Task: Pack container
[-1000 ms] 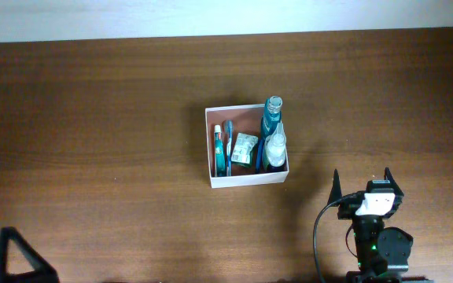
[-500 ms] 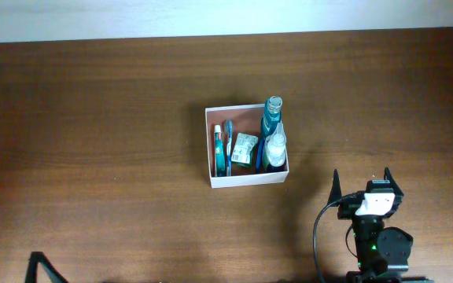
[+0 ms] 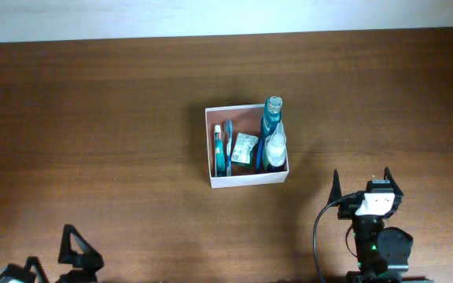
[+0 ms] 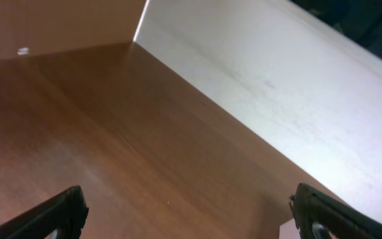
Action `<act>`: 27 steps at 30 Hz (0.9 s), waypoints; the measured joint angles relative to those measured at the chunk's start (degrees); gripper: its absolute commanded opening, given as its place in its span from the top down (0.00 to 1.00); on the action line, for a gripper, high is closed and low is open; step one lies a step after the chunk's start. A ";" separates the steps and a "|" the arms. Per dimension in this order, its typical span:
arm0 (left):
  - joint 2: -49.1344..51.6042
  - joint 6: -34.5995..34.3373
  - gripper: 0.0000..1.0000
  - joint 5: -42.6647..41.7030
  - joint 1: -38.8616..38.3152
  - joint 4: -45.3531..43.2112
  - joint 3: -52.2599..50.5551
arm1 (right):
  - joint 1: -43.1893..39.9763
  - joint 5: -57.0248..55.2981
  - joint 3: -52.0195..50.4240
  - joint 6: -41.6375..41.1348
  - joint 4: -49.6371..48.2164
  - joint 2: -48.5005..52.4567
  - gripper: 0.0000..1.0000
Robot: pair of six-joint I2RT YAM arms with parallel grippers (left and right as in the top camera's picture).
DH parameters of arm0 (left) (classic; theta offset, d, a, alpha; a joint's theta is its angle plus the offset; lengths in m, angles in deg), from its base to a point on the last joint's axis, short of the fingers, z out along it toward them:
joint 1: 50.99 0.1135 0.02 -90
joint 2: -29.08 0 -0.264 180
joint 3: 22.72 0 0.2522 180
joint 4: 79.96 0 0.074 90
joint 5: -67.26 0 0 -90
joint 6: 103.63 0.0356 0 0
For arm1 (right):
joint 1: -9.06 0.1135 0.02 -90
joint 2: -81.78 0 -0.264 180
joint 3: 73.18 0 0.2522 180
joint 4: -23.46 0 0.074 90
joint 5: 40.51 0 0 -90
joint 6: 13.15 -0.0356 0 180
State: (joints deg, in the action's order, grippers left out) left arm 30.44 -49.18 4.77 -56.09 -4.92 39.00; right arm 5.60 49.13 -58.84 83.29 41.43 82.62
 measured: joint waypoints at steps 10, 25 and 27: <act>-0.31 0.02 0.01 0.04 0.07 -16.63 -12.20 | 0.00 0.00 0.00 0.00 0.00 0.00 0.02; -0.52 0.02 0.01 -9.64 3.26 -65.59 -45.97 | 0.00 0.02 0.00 -0.02 0.02 0.00 0.02; -0.52 0.42 0.01 -10.93 4.33 -66.47 -47.19 | 0.00 0.02 0.00 0.02 0.02 0.00 0.02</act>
State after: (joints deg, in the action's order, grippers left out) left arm 29.92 -48.76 -6.16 -51.77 -71.39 -8.19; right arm 5.60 49.15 -58.84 83.31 41.45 82.62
